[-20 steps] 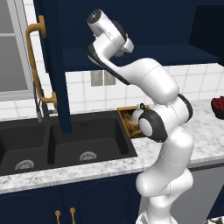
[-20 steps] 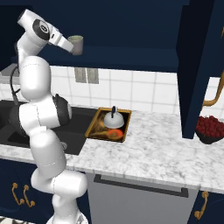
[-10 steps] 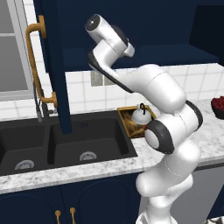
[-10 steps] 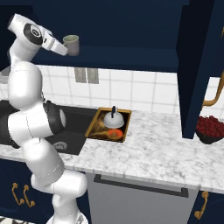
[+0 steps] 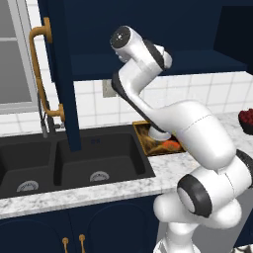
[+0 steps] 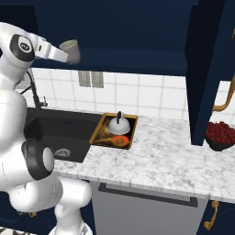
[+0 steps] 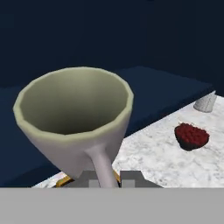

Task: Pick the kettle from the counter and place it on the tray. Then pick the mug from the cabinet and place it on the tray. Then close the cabinet doors.

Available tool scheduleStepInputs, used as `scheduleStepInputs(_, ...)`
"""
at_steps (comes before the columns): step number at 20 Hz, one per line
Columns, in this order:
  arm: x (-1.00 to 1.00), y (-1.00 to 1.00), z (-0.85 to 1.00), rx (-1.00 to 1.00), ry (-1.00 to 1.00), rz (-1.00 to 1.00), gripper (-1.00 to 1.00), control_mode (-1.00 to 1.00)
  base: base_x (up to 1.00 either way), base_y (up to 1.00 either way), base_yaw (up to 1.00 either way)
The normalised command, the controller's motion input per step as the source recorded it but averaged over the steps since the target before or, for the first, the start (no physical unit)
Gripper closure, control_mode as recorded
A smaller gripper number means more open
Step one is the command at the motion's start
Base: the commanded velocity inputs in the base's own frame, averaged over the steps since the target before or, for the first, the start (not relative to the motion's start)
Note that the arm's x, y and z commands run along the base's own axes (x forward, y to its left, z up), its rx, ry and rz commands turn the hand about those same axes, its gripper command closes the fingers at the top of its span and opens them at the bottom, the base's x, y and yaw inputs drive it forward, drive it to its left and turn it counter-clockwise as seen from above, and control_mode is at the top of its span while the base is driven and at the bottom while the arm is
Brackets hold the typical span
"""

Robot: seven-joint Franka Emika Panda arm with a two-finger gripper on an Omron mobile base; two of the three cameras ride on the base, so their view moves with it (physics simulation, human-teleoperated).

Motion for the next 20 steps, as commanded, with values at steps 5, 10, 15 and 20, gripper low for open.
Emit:
scheduleStepInputs(5, -1.0, -0.93, -0.14, -0.04, 0.0, 0.54, 1.0, -1.0, 0.0, 0.0, 0.0)
scheduleStepInputs(10, -0.85, -0.86, -0.04, 0.0, 0.12, 0.46, 1.0, -1.0, 0.0, 0.0, 0.0)
scheduleStepInputs(15, -0.47, -0.79, -0.07, 0.0, 0.23, 0.41, 1.0, -1.0, 0.0, 0.0, 0.0)
scheduleStepInputs(20, -0.1, -0.19, -0.25, -0.01, 0.18, 0.26, 1.0, -1.0, 0.0, 0.0, 0.0)
